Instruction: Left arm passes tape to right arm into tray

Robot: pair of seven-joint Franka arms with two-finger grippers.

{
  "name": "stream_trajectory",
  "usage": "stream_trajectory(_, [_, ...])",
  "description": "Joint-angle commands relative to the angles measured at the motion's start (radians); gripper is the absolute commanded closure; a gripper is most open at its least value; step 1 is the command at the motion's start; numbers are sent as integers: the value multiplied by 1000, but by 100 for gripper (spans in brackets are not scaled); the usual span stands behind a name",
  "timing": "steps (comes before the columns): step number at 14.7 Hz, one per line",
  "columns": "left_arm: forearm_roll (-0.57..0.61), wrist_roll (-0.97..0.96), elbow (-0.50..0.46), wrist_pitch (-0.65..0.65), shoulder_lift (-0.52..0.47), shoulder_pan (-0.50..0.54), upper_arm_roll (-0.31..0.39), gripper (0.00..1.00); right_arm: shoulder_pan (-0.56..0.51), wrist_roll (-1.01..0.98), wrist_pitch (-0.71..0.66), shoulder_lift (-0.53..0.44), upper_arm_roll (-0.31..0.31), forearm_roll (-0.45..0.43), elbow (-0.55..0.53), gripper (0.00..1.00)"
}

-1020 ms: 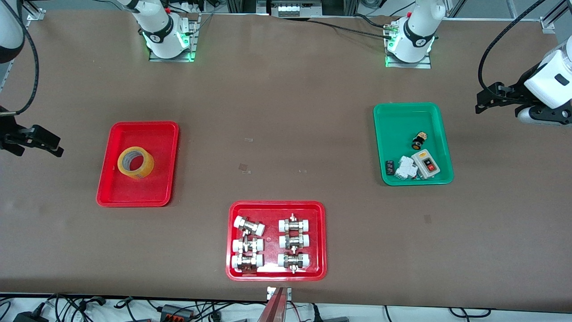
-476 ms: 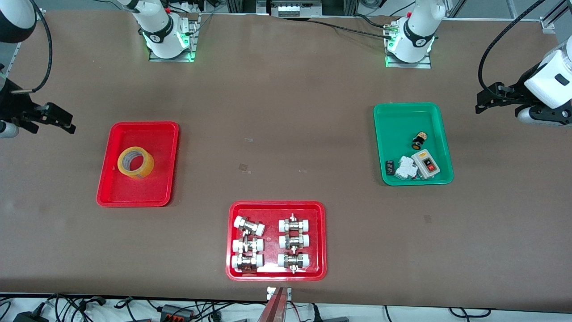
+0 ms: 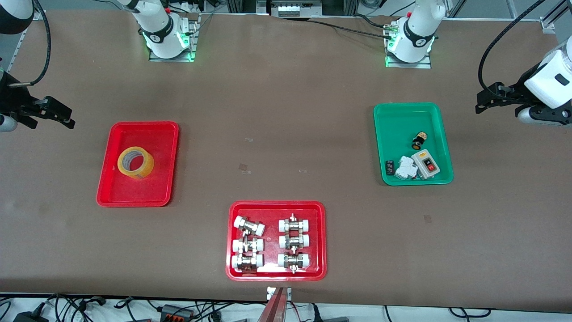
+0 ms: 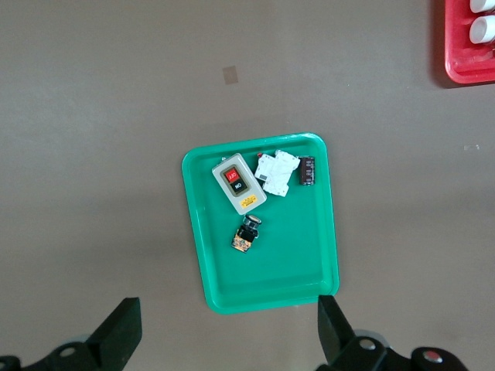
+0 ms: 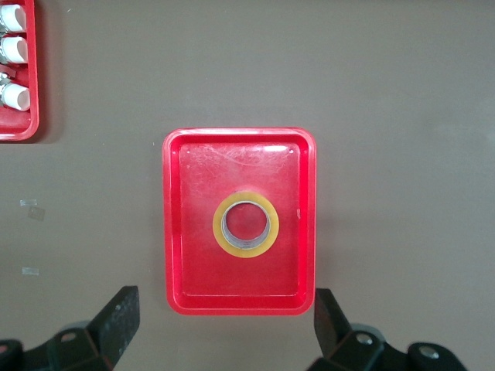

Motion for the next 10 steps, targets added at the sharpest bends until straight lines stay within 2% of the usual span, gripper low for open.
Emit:
stream_trajectory(1, [20, 9, 27, -17, 10, -2, 2, 0, 0, -14, -13, -11, 3, -1, 3, 0])
stream_trajectory(6, [20, 7, 27, -17, 10, -2, 2, 0, -21, -16, -13, -16, 16, -3, 1, 0])
stream_trajectory(10, [20, 9, 27, -17, 10, -2, 2, 0, -81, -16, -13, -19, 75, -3, 1, 0])
